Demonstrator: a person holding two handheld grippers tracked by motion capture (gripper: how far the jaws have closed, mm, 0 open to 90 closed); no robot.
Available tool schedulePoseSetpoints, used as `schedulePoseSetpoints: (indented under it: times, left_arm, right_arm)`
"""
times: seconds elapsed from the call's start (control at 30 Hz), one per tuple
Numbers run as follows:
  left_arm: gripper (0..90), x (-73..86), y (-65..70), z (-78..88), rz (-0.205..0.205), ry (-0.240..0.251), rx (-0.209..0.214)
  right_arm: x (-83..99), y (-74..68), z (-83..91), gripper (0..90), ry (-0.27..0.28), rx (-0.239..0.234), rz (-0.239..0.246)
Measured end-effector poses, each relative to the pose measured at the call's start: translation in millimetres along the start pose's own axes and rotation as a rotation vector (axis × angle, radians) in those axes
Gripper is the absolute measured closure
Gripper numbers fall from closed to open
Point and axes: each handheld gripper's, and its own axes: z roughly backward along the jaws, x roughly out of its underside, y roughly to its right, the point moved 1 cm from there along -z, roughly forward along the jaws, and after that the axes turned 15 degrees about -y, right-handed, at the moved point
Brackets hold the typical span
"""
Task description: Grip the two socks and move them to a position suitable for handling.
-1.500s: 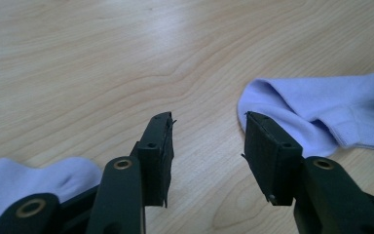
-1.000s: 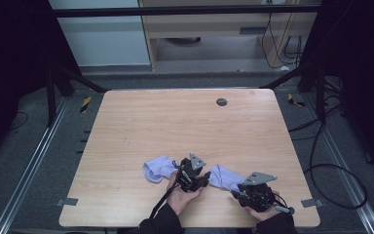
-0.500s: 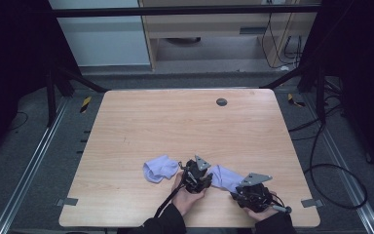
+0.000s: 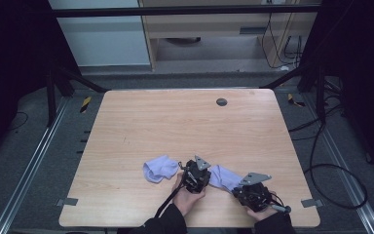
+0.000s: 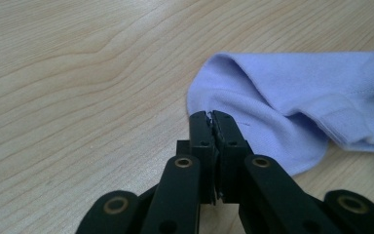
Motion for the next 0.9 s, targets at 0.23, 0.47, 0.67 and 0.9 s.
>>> schedulePoseSetpoints:
  times: [0.23, 0.47, 0.67, 0.9]
  left_arm:
    - [88.3, 0.9, -2.7, 4.0, -0.012, 0.016, 0.011]
    - [88.5, 1.4, -3.4, 5.0, -0.033, 0.013, 0.013]
    - [88.5, 1.7, -3.3, 4.1, -0.045, 0.007, 0.019]
    - [88.5, 1.9, -2.1, 3.2, -0.057, 0.002, 0.018]
  right_arm:
    - [-4.5, 6.1, 18.2, 83.7, 0.129, -0.016, -0.066]
    - [-14.5, 18.9, 30.5, 83.8, 0.235, 0.025, -0.169]
    - [-24.8, 36.3, 22.8, 83.6, 0.212, 0.086, -0.232]
    - [-27.2, 57.1, 13.8, 82.9, 0.187, 0.132, -0.288]
